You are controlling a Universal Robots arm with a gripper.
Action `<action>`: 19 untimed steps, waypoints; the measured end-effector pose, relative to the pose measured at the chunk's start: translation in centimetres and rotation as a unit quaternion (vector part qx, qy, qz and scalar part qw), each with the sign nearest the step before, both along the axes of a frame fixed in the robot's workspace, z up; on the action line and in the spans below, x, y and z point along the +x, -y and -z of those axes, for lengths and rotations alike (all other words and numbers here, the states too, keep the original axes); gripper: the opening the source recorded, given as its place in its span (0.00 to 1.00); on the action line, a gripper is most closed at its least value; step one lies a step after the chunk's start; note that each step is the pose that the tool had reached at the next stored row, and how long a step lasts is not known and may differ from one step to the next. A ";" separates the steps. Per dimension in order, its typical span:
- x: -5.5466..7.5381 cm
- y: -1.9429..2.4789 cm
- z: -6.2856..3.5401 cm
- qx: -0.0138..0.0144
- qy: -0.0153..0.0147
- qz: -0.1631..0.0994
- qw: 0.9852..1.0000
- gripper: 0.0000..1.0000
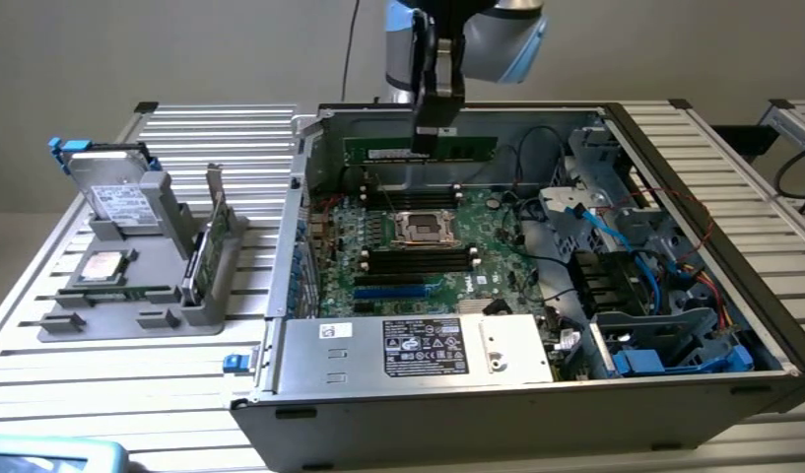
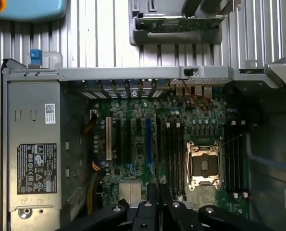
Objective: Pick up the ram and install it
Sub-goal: 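Pick up the ram and move it above insertion slot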
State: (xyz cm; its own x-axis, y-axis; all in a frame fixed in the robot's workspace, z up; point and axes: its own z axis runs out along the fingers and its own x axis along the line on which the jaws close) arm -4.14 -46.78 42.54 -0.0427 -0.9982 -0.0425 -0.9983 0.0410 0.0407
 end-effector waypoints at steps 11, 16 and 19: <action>0.4 -0.54 1.99 0.000 0.000 0.000 1.000 0.14; 0.4 -1.17 2.91 0.000 0.000 0.000 1.000 0.14; 0.4 -1.72 3.45 0.000 0.000 0.000 1.000 0.14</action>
State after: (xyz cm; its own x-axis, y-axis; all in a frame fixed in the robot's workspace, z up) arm -3.73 -45.06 39.08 -0.0428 -0.9982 -0.0425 -0.9983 0.0411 0.0407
